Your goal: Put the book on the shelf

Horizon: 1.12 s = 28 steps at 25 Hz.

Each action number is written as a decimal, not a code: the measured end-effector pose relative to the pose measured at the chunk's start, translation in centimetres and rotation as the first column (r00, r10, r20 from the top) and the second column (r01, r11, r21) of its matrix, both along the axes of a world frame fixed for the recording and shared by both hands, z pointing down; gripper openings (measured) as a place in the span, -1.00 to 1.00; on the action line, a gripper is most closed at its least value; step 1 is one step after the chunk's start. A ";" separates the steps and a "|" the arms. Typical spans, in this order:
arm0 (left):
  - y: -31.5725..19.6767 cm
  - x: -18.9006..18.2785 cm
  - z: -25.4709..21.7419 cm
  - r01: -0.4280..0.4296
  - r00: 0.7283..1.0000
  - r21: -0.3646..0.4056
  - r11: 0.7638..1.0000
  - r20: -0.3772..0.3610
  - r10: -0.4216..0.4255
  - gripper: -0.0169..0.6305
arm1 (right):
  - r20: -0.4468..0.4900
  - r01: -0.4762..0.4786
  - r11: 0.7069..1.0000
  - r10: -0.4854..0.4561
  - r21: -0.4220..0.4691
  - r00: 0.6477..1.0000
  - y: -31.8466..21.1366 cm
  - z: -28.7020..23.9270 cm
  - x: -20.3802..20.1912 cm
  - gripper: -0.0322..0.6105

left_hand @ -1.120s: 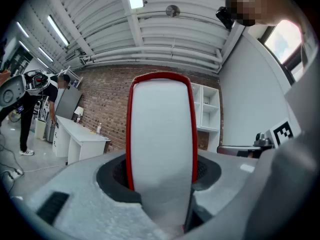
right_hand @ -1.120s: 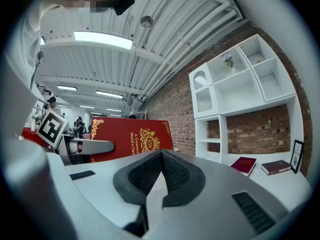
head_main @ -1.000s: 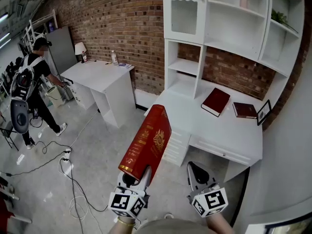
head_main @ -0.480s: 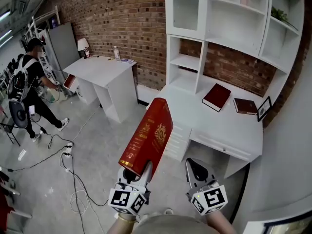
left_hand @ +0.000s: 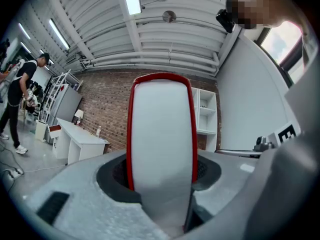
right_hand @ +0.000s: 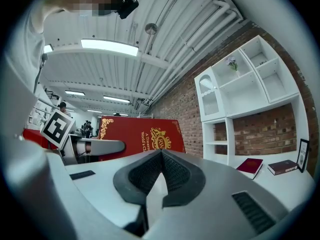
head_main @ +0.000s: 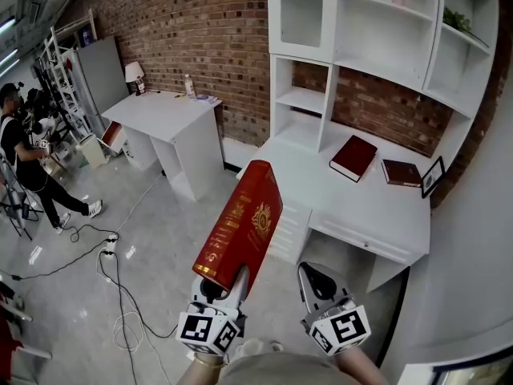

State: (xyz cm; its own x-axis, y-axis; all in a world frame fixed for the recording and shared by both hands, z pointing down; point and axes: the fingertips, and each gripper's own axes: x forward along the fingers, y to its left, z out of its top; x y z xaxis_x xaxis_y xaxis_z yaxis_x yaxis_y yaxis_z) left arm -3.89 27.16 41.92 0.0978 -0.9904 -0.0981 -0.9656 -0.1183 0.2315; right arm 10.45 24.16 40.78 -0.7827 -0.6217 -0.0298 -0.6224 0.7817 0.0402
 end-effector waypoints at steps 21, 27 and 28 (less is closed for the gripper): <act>-6.1 -1.8 -0.7 -0.014 1.000 0.007 1.000 -0.016 0.014 -0.23 | 0.014 -0.010 1.000 0.010 -0.004 1.000 -5.8 -0.3 -1.9 -0.88; -8.9 -2.5 -0.9 -0.033 0.999 0.000 0.999 -0.024 0.033 -0.23 | 0.019 -0.033 0.999 0.033 -0.001 0.999 -8.5 -0.5 -2.6 -0.88; -9.4 -2.5 -0.9 -0.039 0.999 0.002 0.999 -0.022 0.039 -0.23 | 0.019 -0.035 0.999 0.035 -0.002 0.999 -9.0 -0.5 -2.7 -0.88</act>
